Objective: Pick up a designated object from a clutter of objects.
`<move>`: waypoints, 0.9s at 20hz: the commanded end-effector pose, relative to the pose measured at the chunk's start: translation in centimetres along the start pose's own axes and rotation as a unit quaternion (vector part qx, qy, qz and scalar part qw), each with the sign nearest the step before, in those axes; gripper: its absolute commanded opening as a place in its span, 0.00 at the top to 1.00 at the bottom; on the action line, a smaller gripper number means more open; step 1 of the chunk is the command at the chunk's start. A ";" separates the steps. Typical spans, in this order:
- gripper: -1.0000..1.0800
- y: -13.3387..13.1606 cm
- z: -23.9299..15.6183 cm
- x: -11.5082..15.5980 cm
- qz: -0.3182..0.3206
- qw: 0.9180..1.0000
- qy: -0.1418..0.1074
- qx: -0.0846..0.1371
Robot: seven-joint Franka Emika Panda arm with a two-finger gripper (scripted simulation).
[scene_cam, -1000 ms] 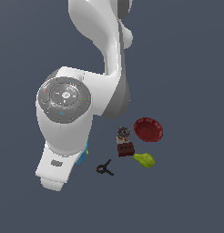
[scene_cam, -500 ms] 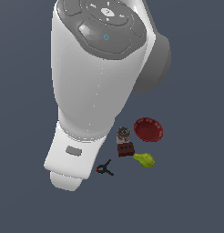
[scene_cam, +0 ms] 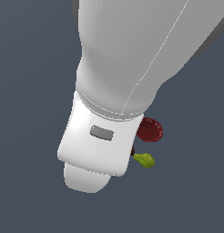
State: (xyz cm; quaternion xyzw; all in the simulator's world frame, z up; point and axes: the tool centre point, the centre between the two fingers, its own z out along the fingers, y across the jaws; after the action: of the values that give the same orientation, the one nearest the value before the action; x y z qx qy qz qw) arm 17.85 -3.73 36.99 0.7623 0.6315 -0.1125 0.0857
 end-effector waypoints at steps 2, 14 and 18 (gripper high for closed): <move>1.00 0.0 -1.8 0.5 0.001 1.000 0.000 -0.001; 1.00 0.2 -3.9 1.2 0.001 1.000 -0.001 -0.001; 1.00 0.2 -4.1 1.3 0.001 1.000 -0.001 -0.001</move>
State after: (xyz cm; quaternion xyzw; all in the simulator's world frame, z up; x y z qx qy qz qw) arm 18.54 -1.49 40.30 0.7625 0.6311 -0.1135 0.0862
